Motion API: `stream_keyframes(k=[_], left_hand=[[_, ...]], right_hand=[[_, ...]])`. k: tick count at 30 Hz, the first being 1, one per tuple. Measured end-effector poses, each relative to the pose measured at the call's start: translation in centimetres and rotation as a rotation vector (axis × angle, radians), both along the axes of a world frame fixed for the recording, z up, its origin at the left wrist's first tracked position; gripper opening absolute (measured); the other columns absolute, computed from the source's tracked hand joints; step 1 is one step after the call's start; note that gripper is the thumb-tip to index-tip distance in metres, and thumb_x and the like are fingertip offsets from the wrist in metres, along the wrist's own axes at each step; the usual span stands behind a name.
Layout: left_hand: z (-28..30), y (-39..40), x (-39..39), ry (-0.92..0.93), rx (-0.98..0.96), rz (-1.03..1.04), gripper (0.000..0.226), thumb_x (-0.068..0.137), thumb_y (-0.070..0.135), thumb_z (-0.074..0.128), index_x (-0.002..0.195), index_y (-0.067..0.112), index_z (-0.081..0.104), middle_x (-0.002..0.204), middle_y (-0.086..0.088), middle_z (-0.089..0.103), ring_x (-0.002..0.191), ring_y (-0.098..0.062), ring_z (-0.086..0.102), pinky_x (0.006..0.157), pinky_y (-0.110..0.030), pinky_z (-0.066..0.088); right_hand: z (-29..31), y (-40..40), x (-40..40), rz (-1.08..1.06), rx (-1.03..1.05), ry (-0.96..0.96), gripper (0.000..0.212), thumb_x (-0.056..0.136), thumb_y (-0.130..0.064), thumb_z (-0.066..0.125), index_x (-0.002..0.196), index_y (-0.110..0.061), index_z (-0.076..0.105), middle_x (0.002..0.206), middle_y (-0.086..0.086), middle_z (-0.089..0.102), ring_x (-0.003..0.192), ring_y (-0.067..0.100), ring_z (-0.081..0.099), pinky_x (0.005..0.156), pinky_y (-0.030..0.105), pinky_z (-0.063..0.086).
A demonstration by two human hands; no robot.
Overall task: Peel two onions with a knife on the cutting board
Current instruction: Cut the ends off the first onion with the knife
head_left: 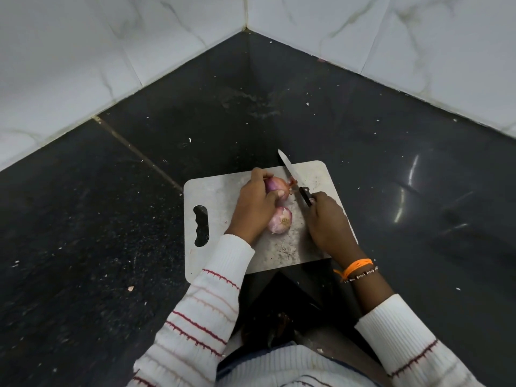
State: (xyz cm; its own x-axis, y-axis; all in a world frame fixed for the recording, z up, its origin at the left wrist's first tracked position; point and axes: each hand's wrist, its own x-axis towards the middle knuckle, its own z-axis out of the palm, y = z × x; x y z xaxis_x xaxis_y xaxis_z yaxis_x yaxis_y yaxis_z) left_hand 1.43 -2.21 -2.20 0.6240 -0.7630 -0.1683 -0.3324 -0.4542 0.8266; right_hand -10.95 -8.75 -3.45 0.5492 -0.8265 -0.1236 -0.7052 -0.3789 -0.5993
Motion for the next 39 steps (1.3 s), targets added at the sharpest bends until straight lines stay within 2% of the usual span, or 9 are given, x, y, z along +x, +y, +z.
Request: stream_keyframes(k=[3,6,9,14,18,22,30,34,39], left_hand=[[-0.3,-0.2,-0.4,-0.063,0.045,-0.014,0.032,0.098,0.012,0.047,0.129,0.017,0.044,0.134,-0.007,0.048,0.12,-0.021,0.05,0.093,-0.023,0.039],[-0.5,-0.3,-1.2,-0.133,-0.011,0.048,0.032,0.098,0.01,0.045,0.129,0.019,0.049,0.137,-0.004,0.041,0.123,-0.019,0.046,0.091,-0.018,0.034],[-0.6,-0.3,-1.6,-0.214,-0.056,0.087,0.029,0.097,0.012,0.049,0.124,0.019,0.055,0.134,-0.003,0.045,0.121,-0.019,0.049,0.09,-0.018,0.036],[-0.5,-0.3,-1.6,-0.272,-0.015,0.095,0.044,0.09,0.024,0.063,0.133,0.017,0.052,0.137,-0.003,0.048,0.122,-0.019,0.049,0.097,-0.025,0.04],[-0.3,-0.6,-1.6,-0.223,-0.012,0.17,0.037,0.093,0.02,0.059,0.129,0.015,0.054,0.132,-0.005,0.052,0.12,-0.021,0.051,0.097,-0.028,0.041],[-0.3,-0.7,-1.3,-0.112,-0.018,0.195,0.035,0.092,0.018,0.06,0.127,0.014,0.055,0.127,-0.005,0.058,0.117,-0.022,0.054,0.095,-0.03,0.045],[0.2,-0.7,-1.3,-0.118,-0.043,0.184,0.036,0.091,0.02,0.061,0.127,0.018,0.057,0.13,-0.003,0.057,0.119,-0.02,0.052,0.099,-0.033,0.044],[0.0,-0.8,-1.4,-0.096,-0.063,0.222,0.04,0.089,0.022,0.065,0.128,0.017,0.058,0.129,-0.003,0.06,0.116,-0.021,0.056,0.1,-0.037,0.048],[-0.2,-1.1,-1.8,-0.094,-0.071,0.238,0.04,0.089,0.021,0.064,0.128,0.016,0.059,0.128,-0.004,0.061,0.116,-0.023,0.057,0.1,-0.039,0.047]], right_hand=[[0.5,-0.1,-0.1,-0.088,0.191,-0.181,0.025,0.099,-0.027,0.038,0.104,-0.009,0.054,0.084,0.0,0.055,0.071,0.011,0.047,0.058,0.026,0.034],[0.5,0.2,-0.3,-0.146,0.311,-0.286,0.018,0.098,-0.026,0.04,0.102,-0.014,0.053,0.078,-0.007,0.049,0.074,0.013,0.048,0.07,0.032,0.042],[0.8,0.7,-0.6,-0.128,0.306,-0.311,0.019,0.099,-0.023,0.035,0.1,-0.013,0.052,0.077,-0.004,0.05,0.068,0.012,0.046,0.068,0.035,0.04],[1.2,1.5,-0.9,-0.039,0.194,-0.21,0.029,0.1,-0.021,0.031,0.105,-0.004,0.054,0.08,0.005,0.054,0.069,0.019,0.047,0.065,0.033,0.037],[1.3,1.8,-1.2,-0.022,0.171,-0.179,0.029,0.1,-0.02,0.031,0.106,-0.002,0.053,0.082,0.01,0.055,0.07,0.022,0.049,0.065,0.036,0.04],[1.5,2.0,-1.1,0.01,0.118,-0.164,0.029,0.101,-0.022,0.03,0.106,-0.002,0.051,0.083,0.011,0.057,0.062,0.017,0.044,0.057,0.032,0.034],[1.6,2.3,-1.0,0.059,0.056,-0.096,0.028,0.101,-0.023,0.03,0.108,-0.004,0.049,0.078,0.009,0.056,0.056,0.012,0.041,0.049,0.026,0.027],[1.8,2.9,-0.6,0.089,-0.014,0.012,0.026,0.101,-0.021,0.028,0.111,-0.003,0.044,0.086,0.012,0.059,0.066,0.02,0.05,0.05,0.027,0.031],[2.9,3.7,-0.3,0.113,-0.047,0.129,0.021,0.097,-0.009,0.032,0.116,-0.002,0.038,0.101,0.017,0.061,0.087,0.032,0.06,0.064,0.033,0.038]])
